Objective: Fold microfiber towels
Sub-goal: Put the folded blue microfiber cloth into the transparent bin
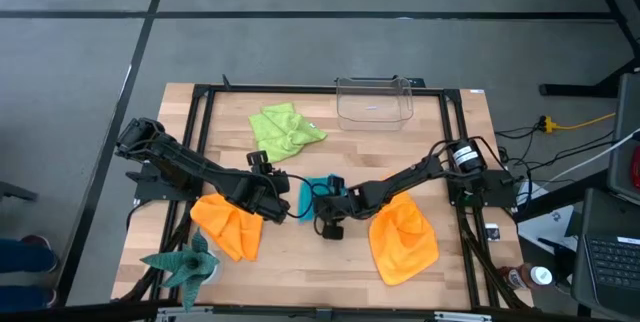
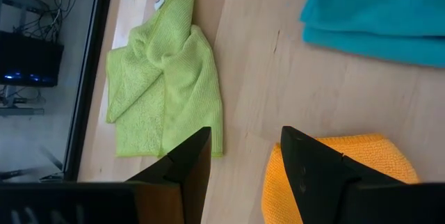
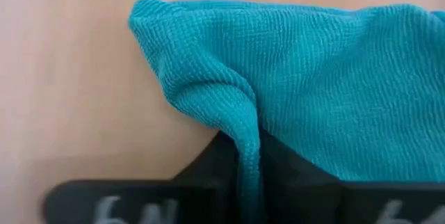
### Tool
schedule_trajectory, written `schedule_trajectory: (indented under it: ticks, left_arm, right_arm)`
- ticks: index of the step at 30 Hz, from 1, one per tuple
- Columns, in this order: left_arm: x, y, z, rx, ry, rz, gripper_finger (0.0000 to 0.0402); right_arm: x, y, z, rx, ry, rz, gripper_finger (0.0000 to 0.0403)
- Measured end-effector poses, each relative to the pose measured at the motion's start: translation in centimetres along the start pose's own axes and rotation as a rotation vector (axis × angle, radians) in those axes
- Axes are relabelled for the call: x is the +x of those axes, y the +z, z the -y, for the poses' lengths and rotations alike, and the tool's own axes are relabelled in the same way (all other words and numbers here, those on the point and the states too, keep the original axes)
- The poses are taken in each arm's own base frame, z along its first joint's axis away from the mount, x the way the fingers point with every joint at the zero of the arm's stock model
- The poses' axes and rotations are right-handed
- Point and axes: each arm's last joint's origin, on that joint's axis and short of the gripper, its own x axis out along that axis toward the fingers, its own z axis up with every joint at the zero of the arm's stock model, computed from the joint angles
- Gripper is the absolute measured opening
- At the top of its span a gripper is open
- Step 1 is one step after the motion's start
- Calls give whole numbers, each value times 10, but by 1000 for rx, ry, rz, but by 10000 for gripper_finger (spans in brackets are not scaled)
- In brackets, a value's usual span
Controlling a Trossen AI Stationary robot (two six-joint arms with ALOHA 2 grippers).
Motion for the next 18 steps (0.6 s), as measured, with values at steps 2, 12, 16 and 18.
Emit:
schedule_trajectory:
  ticks: [2, 12, 16, 18]
  left_arm:
    - [0, 0, 0, 0, 0, 0, 166]
    - [0, 0, 0, -6, -1, 2, 166]
    - [0, 1, 1, -15, -9, 11, 166]
    - [0, 2, 1, -20, -13, 14, 166]
  right_arm:
    - [1, 1, 5, 11, -19, 0, 18]
    - [-70, 17, 51, -89, -185, -27, 17]
    - [-116, 20, 78, -80, -257, -20, 17]
    - [-143, 24, 93, -65, -318, 34, 17]
